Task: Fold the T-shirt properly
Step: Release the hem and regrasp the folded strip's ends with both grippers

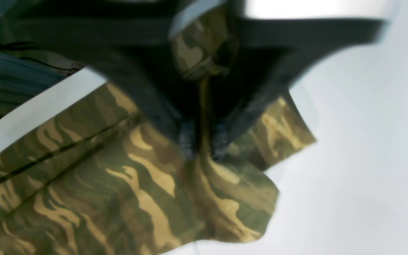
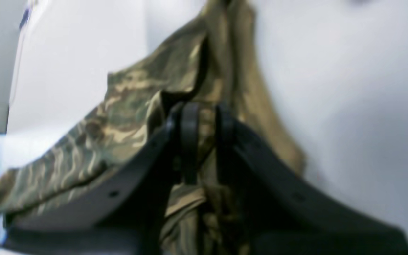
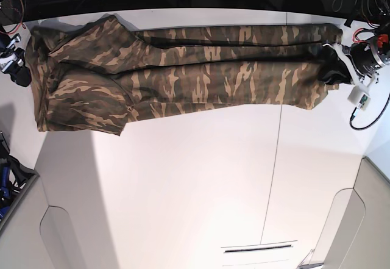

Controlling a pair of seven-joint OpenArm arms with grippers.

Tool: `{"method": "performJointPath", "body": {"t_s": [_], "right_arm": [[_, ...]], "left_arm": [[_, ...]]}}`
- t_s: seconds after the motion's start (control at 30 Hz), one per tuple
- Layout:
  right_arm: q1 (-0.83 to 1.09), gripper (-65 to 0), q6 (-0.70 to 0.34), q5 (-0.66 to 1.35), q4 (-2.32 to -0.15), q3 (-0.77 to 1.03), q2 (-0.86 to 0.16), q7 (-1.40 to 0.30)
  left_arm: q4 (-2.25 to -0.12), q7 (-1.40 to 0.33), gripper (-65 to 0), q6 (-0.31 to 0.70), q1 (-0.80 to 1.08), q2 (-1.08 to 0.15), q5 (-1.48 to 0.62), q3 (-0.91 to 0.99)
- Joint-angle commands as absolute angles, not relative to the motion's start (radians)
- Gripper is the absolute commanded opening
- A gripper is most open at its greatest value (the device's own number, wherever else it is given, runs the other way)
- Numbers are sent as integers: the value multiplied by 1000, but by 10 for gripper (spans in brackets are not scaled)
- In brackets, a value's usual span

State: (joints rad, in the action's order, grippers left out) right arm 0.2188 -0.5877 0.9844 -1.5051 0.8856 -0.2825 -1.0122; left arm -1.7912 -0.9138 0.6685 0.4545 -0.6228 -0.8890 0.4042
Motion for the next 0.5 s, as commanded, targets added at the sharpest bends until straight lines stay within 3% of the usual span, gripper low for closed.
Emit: {"method": "performJointPath", "body": {"t_s": [0.0,0.07,0.33,0.4,0.47], "right_arm": [[212,-552,-600,1015,-1520,896,-302,-999],[210,-522,-603,1019,-1520,895,-301,-999],[208,-503,-619,1091,-1523,894,-296,-1008],[205,-510,-619,1094,-1527,887,-296,-1007],[198,-563,-619,1100,-1530,872,-296,-1007]], "left_arm": [[-1805,-912,-445,669,453,-638,-902,416],[-1805,-920,-402,662,452,-631,-903,416],[-1805,-894,-398,583,451,-547,-905,519],[-1805,-895,-397,583,452,-511,-906,579],[-1805,-895,-386,583,452,-484,-910,631]]}}
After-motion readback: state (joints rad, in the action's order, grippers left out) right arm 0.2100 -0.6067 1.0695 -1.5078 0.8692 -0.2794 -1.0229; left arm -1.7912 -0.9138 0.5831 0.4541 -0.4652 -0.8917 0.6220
